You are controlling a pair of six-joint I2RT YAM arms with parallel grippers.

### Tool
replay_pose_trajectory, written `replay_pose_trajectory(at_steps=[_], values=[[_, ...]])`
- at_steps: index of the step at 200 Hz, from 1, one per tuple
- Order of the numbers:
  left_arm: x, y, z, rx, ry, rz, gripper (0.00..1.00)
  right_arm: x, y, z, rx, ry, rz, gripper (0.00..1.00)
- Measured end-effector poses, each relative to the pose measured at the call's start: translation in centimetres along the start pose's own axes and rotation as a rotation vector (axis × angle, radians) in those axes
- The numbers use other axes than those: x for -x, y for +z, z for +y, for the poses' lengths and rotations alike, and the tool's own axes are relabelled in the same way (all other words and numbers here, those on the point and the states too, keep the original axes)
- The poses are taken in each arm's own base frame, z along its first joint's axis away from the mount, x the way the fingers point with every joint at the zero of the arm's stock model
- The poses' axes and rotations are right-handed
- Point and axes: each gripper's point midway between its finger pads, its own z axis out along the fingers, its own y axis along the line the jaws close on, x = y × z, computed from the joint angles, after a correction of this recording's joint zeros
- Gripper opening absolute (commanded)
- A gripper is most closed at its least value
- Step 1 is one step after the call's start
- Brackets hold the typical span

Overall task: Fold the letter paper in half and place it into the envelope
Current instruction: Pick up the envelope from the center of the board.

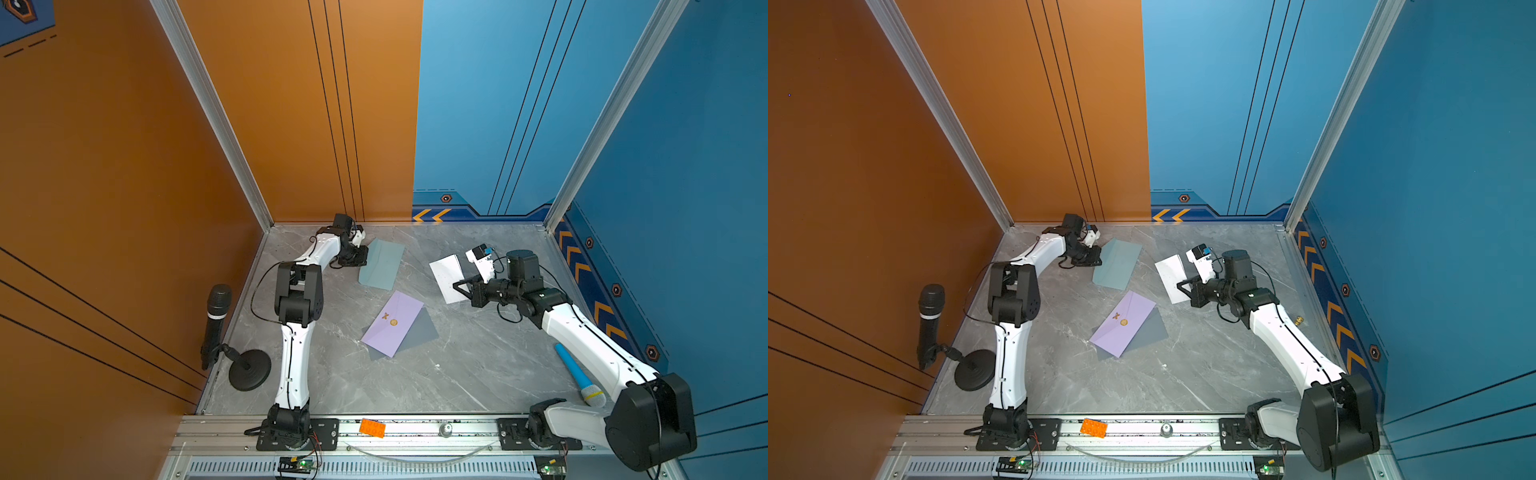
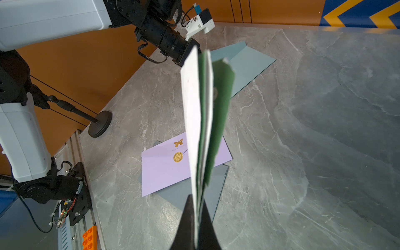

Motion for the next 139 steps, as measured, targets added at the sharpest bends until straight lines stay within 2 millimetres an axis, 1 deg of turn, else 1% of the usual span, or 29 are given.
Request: replay_pose_trajectory(at_steps=[37, 49, 63, 74, 83, 116, 125, 139], values=[[-0.2, 0.0, -0.2, -0.004, 0.015, 0.001, 0.0, 0.0, -0.4, 0.2, -0.007, -0.006, 0.0, 0.0], [-0.7, -0.5, -0.5, 0.004, 0.036, 0.008, 0.0, 0.0, -0.5, 0.2, -0.027, -0.02, 0.011, 0.0], [-1.2, -1.6, -1.2, 0.026, 0.076, 0.009, 0.0, 0.6, -0.7, 0.3, -0.06, -0.058, 0.02, 0.0], [-1.2, -3.0, -2.3, 0.048, 0.123, -0.002, 0.0, 1.4, -0.8, 0.7, -0.083, -0.106, 0.021, 0.0], [-0.8, -4.6, -3.3, 0.063, 0.166, -0.026, 0.0, 2.1, -1.0, 1.0, -0.1, -0.141, 0.015, 0.0], [1.4, -11.7, -8.3, 0.075, 0.342, -0.173, 0.0, 5.1, -1.8, 1.7, -0.181, -0.288, -0.001, 0.0], [1.8, -13.5, -9.7, 0.075, 0.391, -0.209, 0.0, 5.9, -1.7, 2.0, -0.206, -0.357, 0.002, 0.0], [1.7, -15.3, -11.1, 0.078, 0.453, -0.234, 0.0, 6.5, -1.2, 2.7, -0.24, -0.488, 0.021, 0.0]])
